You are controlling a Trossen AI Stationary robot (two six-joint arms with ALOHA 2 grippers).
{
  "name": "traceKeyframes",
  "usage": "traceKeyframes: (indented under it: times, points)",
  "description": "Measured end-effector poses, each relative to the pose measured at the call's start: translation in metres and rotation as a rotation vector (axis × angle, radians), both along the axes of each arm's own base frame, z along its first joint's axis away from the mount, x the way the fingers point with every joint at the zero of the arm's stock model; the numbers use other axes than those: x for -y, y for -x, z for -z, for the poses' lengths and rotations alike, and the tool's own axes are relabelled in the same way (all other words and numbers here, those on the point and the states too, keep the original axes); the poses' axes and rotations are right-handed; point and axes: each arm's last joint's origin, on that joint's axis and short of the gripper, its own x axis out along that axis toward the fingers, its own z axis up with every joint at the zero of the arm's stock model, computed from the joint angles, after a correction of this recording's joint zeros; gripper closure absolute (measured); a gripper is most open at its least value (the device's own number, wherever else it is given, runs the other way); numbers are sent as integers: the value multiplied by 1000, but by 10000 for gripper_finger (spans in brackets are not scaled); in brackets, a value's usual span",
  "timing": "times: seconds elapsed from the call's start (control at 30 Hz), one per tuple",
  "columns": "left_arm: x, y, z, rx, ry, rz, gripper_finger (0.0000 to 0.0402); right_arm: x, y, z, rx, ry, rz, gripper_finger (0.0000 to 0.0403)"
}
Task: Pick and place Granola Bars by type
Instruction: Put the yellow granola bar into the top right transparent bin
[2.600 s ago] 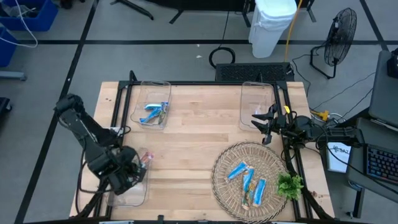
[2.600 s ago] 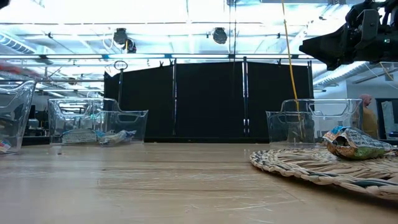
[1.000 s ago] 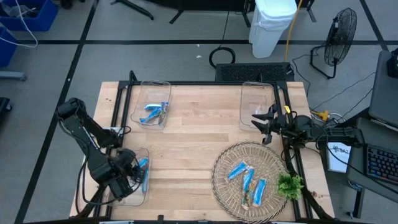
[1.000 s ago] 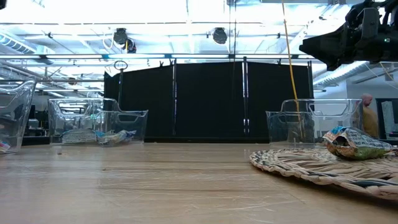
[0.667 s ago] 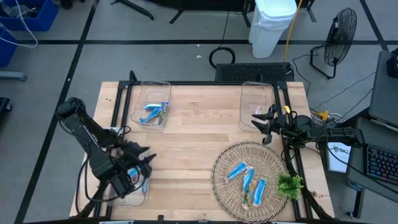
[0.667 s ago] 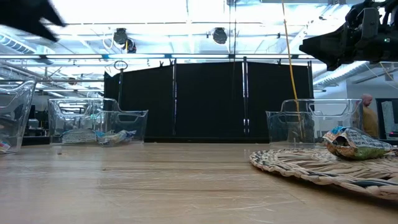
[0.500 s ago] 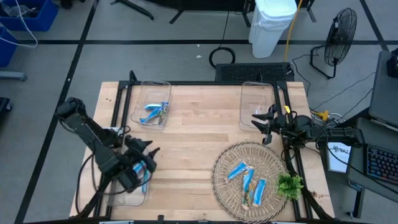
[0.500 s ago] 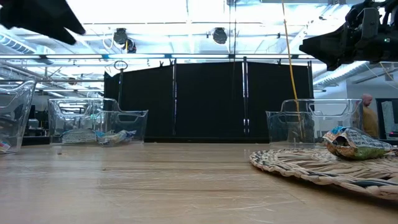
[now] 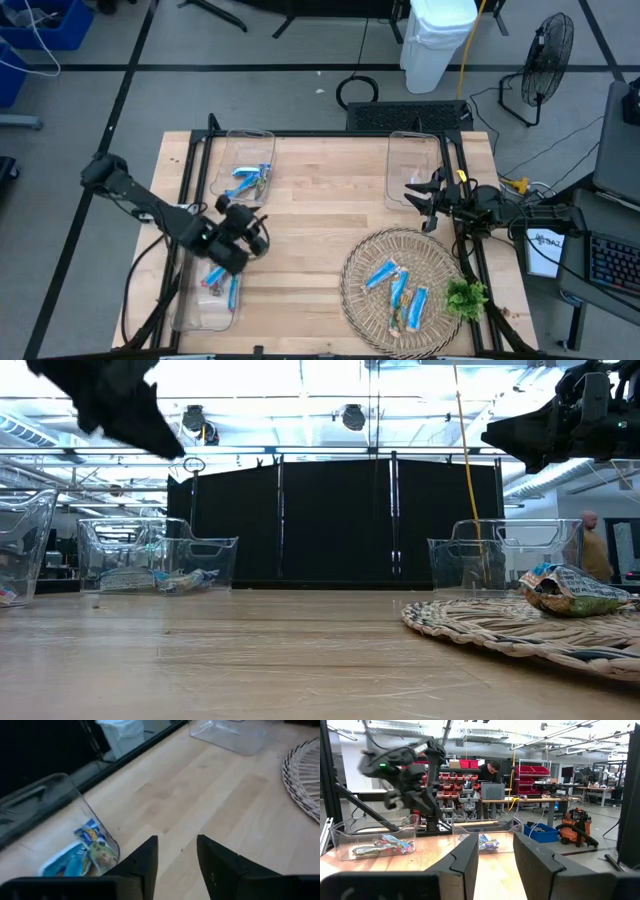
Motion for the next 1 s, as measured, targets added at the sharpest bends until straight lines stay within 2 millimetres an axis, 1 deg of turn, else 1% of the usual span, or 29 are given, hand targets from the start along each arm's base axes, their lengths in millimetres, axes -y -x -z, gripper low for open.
traceKeyframes:
  times: [0.1, 0.17, 0.27, 0.4, 0.63, 0.73, 0.83, 0.93, 1.0]
  points:
    - [-20, 10, 17, 58, 46, 55, 284, 0, 0, 0, 0, 0, 0, 289]
    - [-32, 19, 24, 112, 61, 104, 297, 0, 0, 0, 0, 0, 0, 289]
    - [-49, 34, 27, 201, 54, 164, 317, 0, 0, 0, 0, 0, 0, 289]
    - [-63, 57, 25, 287, 12, 238, 345, 0, 0, 0, 1, -7, -1, 289]
    - [-77, 93, 32, 453, -70, 263, 395, 0, 0, 2, -14, -8, -1, 289]
    - [-80, 103, 38, 514, -83, 302, 393, 0, 0, 2, -18, -25, -4, 289]
    - [-81, 109, 41, 559, -113, 358, 380, 0, 0, 3, -19, -35, -6, 289]
    - [-81, 107, 45, 515, -133, 398, 375, 0, -1, 4, -32, -48, -9, 289]
    - [-82, 106, 44, 518, -141, 408, 378, 0, -1, 5, -37, -64, -12, 289]
